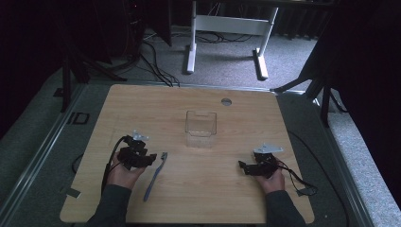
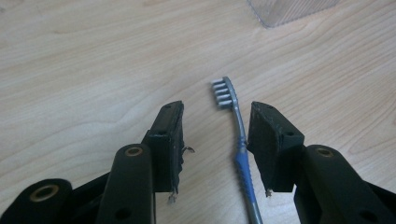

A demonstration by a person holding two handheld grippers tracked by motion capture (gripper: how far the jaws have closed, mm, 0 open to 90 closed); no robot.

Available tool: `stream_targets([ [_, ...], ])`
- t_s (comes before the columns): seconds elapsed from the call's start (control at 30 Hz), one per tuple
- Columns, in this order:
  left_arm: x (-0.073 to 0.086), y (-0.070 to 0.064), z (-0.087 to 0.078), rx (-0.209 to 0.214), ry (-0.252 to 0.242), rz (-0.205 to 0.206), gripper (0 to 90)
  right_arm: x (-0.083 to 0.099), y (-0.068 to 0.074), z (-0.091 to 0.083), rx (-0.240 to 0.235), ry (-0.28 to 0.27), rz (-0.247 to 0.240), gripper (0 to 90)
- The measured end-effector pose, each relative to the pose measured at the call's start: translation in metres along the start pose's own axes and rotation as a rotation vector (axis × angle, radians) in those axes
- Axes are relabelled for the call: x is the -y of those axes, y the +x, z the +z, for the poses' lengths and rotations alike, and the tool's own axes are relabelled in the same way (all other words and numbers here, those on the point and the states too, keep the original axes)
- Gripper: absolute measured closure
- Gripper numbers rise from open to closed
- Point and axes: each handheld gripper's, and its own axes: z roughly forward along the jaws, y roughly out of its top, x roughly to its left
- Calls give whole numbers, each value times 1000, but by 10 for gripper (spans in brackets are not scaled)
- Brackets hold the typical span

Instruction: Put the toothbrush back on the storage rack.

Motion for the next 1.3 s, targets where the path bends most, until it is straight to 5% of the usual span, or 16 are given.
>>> stream_targets([
  [0.33,-6,-6,3,21,47,-23,550,0,0,0,0,0,0,172],
  [0.7,-10,-15,11,36,128,7,589,0,0,0,-1,0,0,172],
  [1.3,-9,-19,26,39,245,-3,638,0,1,0,-1,0,0,172],
])
